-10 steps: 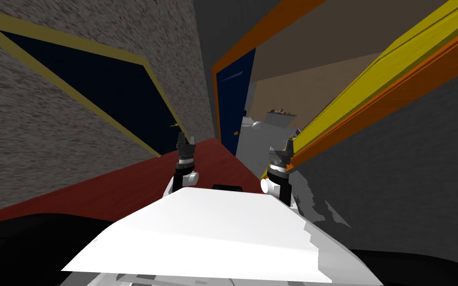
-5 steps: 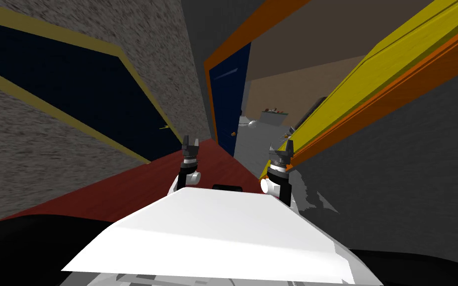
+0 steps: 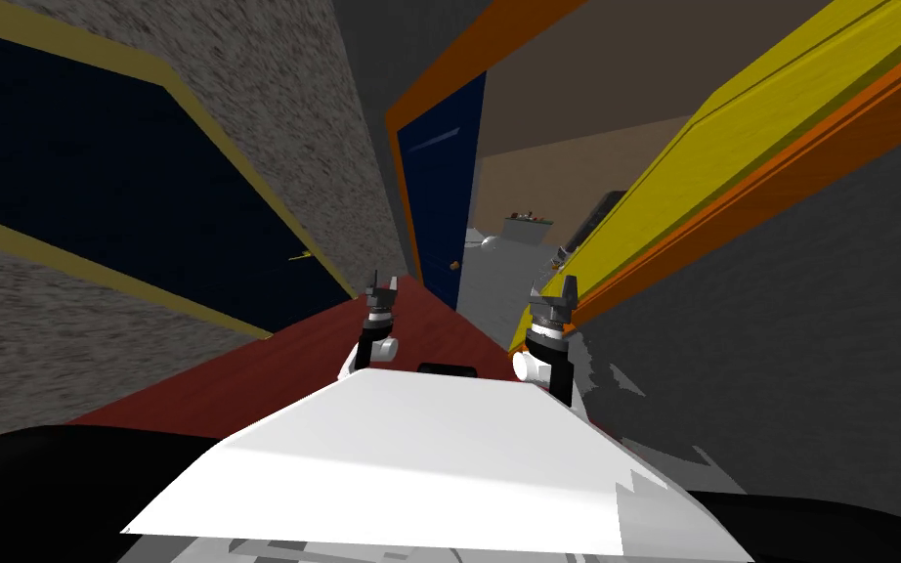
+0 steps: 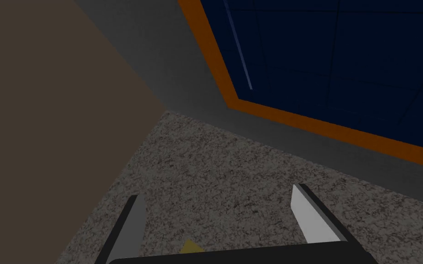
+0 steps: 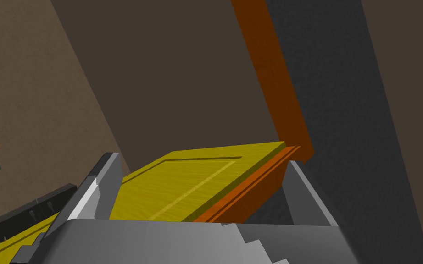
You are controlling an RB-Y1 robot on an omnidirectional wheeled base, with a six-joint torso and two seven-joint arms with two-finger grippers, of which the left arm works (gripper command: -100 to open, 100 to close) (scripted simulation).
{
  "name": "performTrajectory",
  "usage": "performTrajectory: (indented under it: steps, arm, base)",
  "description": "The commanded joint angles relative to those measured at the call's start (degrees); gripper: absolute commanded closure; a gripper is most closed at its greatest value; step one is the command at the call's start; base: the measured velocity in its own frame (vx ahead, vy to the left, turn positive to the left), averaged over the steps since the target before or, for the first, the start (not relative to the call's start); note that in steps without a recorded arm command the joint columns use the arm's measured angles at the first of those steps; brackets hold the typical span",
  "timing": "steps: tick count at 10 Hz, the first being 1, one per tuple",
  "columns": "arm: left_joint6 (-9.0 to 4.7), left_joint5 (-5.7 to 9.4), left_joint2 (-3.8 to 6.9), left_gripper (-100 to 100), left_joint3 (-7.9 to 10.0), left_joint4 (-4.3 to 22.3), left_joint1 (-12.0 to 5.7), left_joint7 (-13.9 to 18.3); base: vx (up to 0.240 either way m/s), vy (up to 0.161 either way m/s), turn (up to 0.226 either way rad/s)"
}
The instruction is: Push the door open
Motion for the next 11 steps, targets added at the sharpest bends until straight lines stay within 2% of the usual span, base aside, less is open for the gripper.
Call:
performTrajectory:
  steps: [1, 2, 11]
  arm:
    - [-0.43, 0.79, 0.30, -100, -0.34, 1.6, -0.40, 1.5]
    - [-0.85, 1.77, 0.63, -100, -0.71, 3.8, -1.13, 3.3]
    - [-2.91, 6.66, 1.61, -100, -2.54, 14.9, -4.80, 12.1]
  base:
    - [0.086, 0.047, -0.147]
    - [0.117, 0.076, -0.210]
    - [0.086, 0.071, -0.162]
